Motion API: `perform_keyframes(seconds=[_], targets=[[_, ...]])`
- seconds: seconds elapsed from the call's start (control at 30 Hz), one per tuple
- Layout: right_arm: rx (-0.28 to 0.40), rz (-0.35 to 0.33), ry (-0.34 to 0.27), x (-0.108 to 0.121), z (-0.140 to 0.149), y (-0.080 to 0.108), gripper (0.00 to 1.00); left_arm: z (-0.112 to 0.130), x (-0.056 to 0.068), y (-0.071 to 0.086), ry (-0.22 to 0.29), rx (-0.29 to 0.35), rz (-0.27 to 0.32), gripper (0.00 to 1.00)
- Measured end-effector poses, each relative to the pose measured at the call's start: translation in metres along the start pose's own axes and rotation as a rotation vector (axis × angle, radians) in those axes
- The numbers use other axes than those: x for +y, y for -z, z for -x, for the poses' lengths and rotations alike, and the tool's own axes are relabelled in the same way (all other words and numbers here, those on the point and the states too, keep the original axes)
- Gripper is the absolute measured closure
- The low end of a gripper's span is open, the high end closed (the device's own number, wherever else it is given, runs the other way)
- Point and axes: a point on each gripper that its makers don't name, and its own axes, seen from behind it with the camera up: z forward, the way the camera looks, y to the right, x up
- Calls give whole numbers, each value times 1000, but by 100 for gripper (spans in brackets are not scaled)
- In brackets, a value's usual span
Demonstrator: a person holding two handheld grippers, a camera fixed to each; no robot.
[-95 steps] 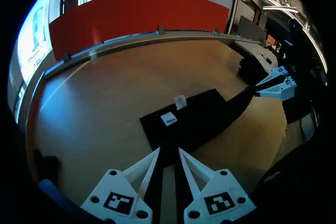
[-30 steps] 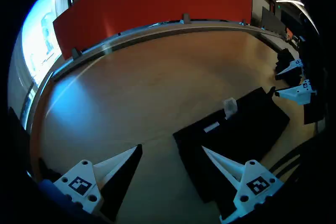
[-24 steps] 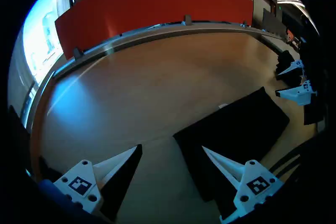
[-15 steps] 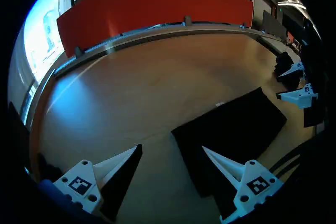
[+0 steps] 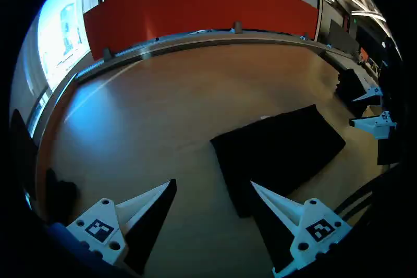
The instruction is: Fold towel
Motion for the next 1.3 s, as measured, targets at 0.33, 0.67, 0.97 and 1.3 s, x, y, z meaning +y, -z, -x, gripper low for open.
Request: perform_keyframes(seconds=[0.33,0.67,0.97,1.3], targets=[[8,-2,-8,-7,9,18,1,15,1,16,25,1,-9,6],[13,-45,39,-15,7,16,1,30,-10,43,71,15,-54,6],[4,-92,96,-24,9,11,1,50,-28,70,146,19,-112,6],[-29,-127,141,-26,23,-1,1,59,-42,98,183,30,-171,6]])
